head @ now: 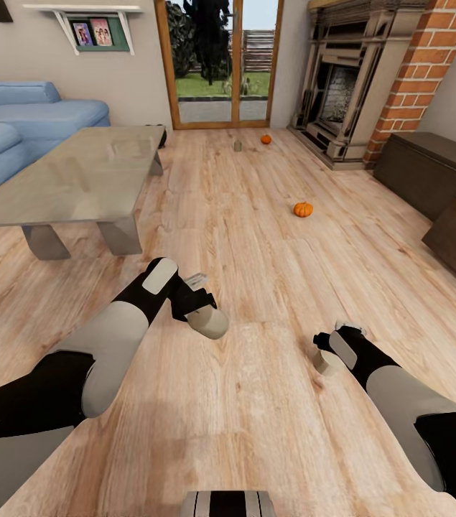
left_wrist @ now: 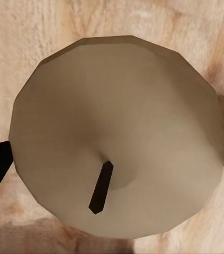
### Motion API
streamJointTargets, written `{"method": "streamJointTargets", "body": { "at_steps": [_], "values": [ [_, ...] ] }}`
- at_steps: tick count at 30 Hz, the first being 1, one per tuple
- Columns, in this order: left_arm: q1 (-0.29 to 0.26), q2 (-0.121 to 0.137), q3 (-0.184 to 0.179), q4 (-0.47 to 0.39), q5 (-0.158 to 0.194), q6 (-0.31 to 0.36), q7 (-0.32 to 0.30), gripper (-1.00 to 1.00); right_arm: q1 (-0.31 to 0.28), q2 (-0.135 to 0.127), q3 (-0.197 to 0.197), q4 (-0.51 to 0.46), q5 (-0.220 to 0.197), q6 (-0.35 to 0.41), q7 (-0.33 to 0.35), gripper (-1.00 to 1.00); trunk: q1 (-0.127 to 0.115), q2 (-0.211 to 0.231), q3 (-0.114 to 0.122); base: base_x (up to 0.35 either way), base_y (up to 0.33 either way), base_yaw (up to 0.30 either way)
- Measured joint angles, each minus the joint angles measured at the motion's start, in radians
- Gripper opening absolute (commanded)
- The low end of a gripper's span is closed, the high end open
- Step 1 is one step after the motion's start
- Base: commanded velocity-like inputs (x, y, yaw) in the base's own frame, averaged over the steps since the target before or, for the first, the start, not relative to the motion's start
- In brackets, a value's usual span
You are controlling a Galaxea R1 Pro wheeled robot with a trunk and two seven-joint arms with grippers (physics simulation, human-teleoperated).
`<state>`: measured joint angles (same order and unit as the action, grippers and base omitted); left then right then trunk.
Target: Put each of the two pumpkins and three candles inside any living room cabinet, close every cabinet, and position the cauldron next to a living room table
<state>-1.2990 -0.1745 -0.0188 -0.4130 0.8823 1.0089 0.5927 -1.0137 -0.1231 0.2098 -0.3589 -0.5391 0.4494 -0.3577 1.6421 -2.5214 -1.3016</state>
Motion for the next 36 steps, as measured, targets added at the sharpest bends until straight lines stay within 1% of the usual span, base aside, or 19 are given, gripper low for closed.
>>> {"method": "streamJointTargets", "body": {
  "at_steps": [5,7,13,15,21,29,36],
  "values": [
    [0.0,0.0,-0.001,0.003,-0.009,-0.001,0.008,-1.0,0.0,0.0,0.001,0.006,0.0,0.0,0.0,1.0,0.0,0.0,0.0,0.045,-0.067,0.0],
    [0.0,0.0,-0.001,0.003,-0.003,-0.003,0.01,-1.0,0.0,0.0,0.001,0.007,0.0,0.0,0.0,1.0,0.0,0.0,0.0,0.13,-0.184,0.0],
    [0.0,0.0,-0.001,0.003,-0.005,-0.003,0.009,-1.0,0.0,0.0,0.0,0.008,0.001,0.0,0.0,1.0,0.0,0.0,0.0,0.199,-0.216,0.0],
    [0.0,0.0,0.0,0.005,0.002,-0.003,0.005,-1.0,0.0,-0.001,0.0,0.01,0.0,0.0,0.0,1.0,0.0,0.0,0.0,0.072,-0.072,0.0],
    [0.0,0.0,-0.001,0.009,-0.001,-0.003,0.007,-1.0,0.002,0.0,0.001,0.019,0.0,0.0,0.0,1.0,0.0,0.0,0.0,0.15,-0.087,0.0],
    [0.0,0.0,-0.001,0.012,0.002,-0.002,0.004,-1.0,0.003,0.0,0.001,0.019,0.0,0.0,0.0,1.0,0.0,0.0,0.0,0.073,-0.026,0.0],
    [0.0,0.0,-0.001,0.036,0.002,-0.002,-0.002,-1.0,0.003,0.002,0.001,0.022,-0.002,0.001,0.0,1.0,0.0,0.0,0.0,0.005,-0.002,0.0]
  ]
}}
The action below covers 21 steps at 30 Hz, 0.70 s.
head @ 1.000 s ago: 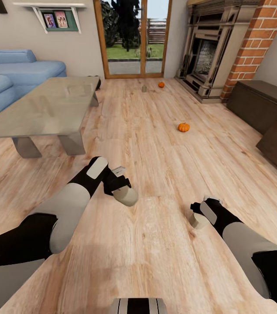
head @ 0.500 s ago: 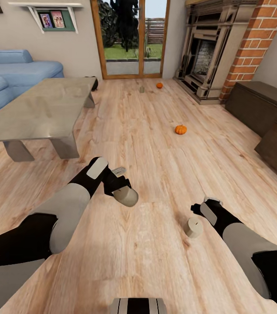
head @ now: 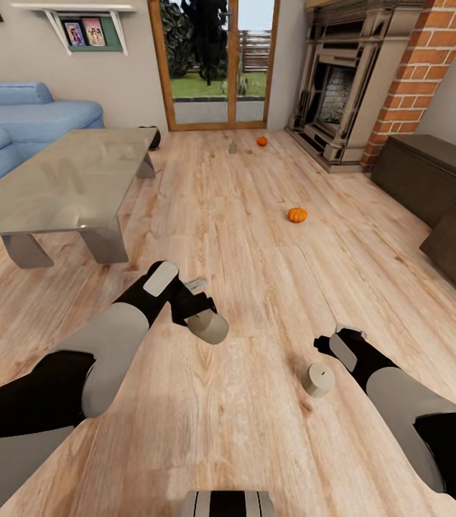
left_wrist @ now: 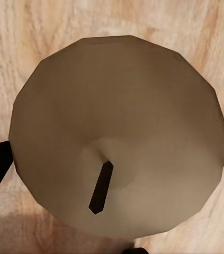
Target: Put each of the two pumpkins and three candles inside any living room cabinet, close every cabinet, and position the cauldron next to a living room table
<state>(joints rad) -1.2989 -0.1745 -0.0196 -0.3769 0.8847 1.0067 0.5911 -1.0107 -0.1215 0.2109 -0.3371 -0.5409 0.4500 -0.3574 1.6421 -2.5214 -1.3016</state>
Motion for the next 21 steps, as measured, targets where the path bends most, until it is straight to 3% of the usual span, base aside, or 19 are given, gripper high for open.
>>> {"method": "streamJointTargets", "body": {
  "at_steps": [10,21],
  "values": [
    [0.0,0.0,0.0,0.004,0.0,0.0,0.001,-1.0,0.0,0.001,0.0,-0.005,0.0,0.001,0.013,1.0,0.0,0.0,0.0,0.0,0.0,0.0],
    [0.0,0.0,0.0,0.003,-0.002,-0.001,0.005,-1.0,0.0,0.004,0.0,-0.002,-0.001,-0.001,0.015,1.0,0.005,-0.002,-0.042,0.0,0.0,0.0]
  ]
}}
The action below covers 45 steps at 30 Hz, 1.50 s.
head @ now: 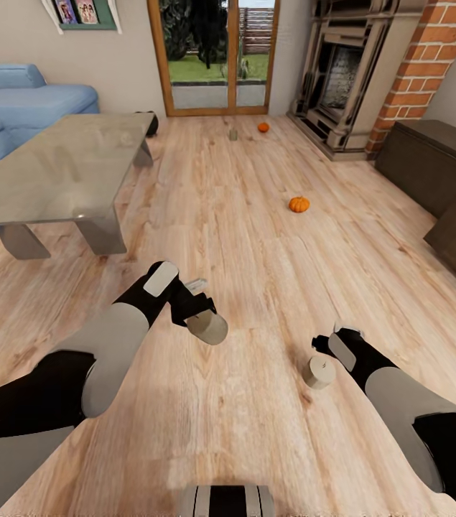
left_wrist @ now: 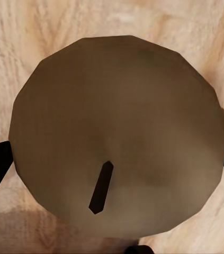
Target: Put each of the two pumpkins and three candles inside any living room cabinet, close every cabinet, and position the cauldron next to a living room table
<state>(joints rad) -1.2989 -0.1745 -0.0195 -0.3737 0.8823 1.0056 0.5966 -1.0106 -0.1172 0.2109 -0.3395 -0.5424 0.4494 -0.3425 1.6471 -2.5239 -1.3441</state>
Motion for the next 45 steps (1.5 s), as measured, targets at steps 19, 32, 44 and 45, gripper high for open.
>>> {"method": "streamJointTargets", "body": {
  "at_steps": [19,32,44,45],
  "values": [
    [-0.03,0.0,-0.005,-0.204,0.102,0.007,0.01,-1.0,0.0,0.0,0.002,-0.001,0.0,0.0,0.0,1.0,0.008,-0.005,-0.073,0.0,0.0,0.0],
    [-0.192,0.0,-0.007,0.001,0.099,0.012,-0.001,-1.0,0.0,0.0,0.001,-0.018,0.001,0.0,0.011,1.0,0.012,-0.007,-0.108,0.0,0.0,0.0],
    [-0.198,0.0,-0.005,0.01,0.098,0.009,-0.002,-1.0,0.0,-0.001,0.001,-0.105,0.002,0.001,0.018,1.0,0.012,-0.007,-0.108,0.0,0.0,0.0],
    [-0.198,0.0,-0.005,0.01,0.098,0.009,-0.002,-1.0,0.0,-0.001,0.001,-0.106,0.002,0.001,0.018,1.0,0.012,-0.007,-0.108,0.0,0.0,0.0]
  ]
}}
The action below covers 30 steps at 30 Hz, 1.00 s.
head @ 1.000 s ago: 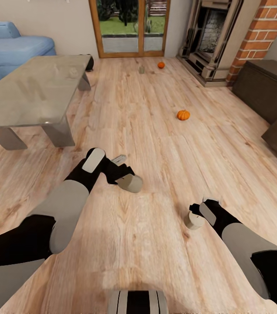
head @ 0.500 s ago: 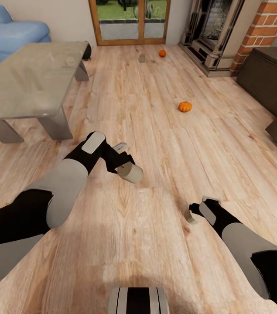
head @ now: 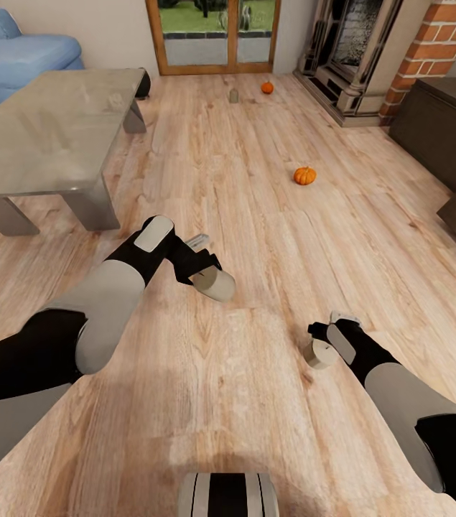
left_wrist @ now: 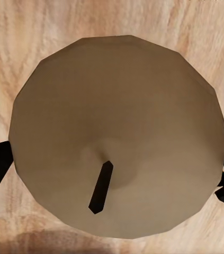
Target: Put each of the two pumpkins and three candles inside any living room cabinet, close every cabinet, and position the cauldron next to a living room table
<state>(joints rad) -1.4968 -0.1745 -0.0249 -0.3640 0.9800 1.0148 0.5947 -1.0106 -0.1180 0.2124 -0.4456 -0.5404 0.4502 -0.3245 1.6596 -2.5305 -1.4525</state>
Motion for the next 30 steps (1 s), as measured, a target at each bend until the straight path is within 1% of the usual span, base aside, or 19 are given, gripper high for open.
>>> {"method": "streamJointTargets", "body": {
  "at_steps": [7,9,12,18,20,21,22,23,24,26,30],
  "values": [
    [0.0,0.0,-0.002,-0.001,-0.003,-0.001,0.0,-1.0,0.0,0.001,0.0,-0.005,0.0,0.0,0.0,1.0,0.0,0.0,0.0,0.0,0.0,0.0],
    [0.0,0.0,-0.001,-0.001,-0.014,-0.004,0.002,-1.0,0.0,0.001,-0.001,-0.003,0.0,0.0,-0.001,1.0,0.001,0.0,-0.008,0.0,0.0,0.0],
    [0.0,0.0,0.0,-0.001,-0.013,-0.006,0.002,-1.0,0.0,0.0,-0.001,-0.002,0.0,0.0,0.0,1.0,0.002,-0.001,-0.019,0.0,0.0,0.0],
    [0.0,0.0,0.001,-0.001,-0.011,-0.005,0.002,-1.0,0.0,-0.001,-0.001,-0.003,0.003,-0.002,-0.001,1.0,0.002,-0.001,-0.019,0.0,0.0,0.0],
    [0.0,0.0,0.001,-0.001,-0.011,-0.005,0.002,-1.0,0.0,-0.001,-0.001,-0.004,0.008,-0.017,-0.002,1.0,0.002,-0.001,-0.019,0.0,0.0,0.0],
    [0.0,0.0,0.001,-0.001,-0.012,-0.005,0.002,-1.0,0.0,-0.002,-0.001,-0.004,0.022,-0.075,-0.002,1.0,0.002,-0.001,-0.019,0.0,0.0,0.0],
    [0.0,0.0,0.001,-0.001,-0.011,-0.006,0.002,-1.0,0.0,-0.003,-0.001,-0.004,0.028,-0.094,-0.002,1.0,0.003,-0.001,-0.023,0.0,0.0,0.0],
    [0.0,0.0,0.001,-0.001,-0.014,-0.005,0.002,-1.0,0.0,-0.003,-0.001,-0.003,0.044,-0.123,-0.002,1.0,0.003,-0.002,-0.027,0.0,0.0,0.0],
    [0.0,0.0,0.001,-0.001,-0.015,-0.005,0.003,-1.0,0.0,-0.003,-0.002,-0.002,0.079,-0.151,-0.002,1.0,0.004,-0.002,-0.031,0.0,0.0,0.0],
    [0.0,0.0,0.001,-0.001,-0.015,-0.006,0.003,-1.0,0.0,-0.004,-0.002,0.0,0.103,-0.167,-0.002,1.0,0.004,-0.002,-0.035,0.0,0.0,0.0],
    [0.0,0.0,0.002,-0.001,-0.01,-0.006,0.002,-1.0,0.0,-0.004,-0.003,0.002,0.121,-0.179,-0.002,1.0,0.004,-0.002,-0.035,0.0,0.0,0.0]
  ]
}}
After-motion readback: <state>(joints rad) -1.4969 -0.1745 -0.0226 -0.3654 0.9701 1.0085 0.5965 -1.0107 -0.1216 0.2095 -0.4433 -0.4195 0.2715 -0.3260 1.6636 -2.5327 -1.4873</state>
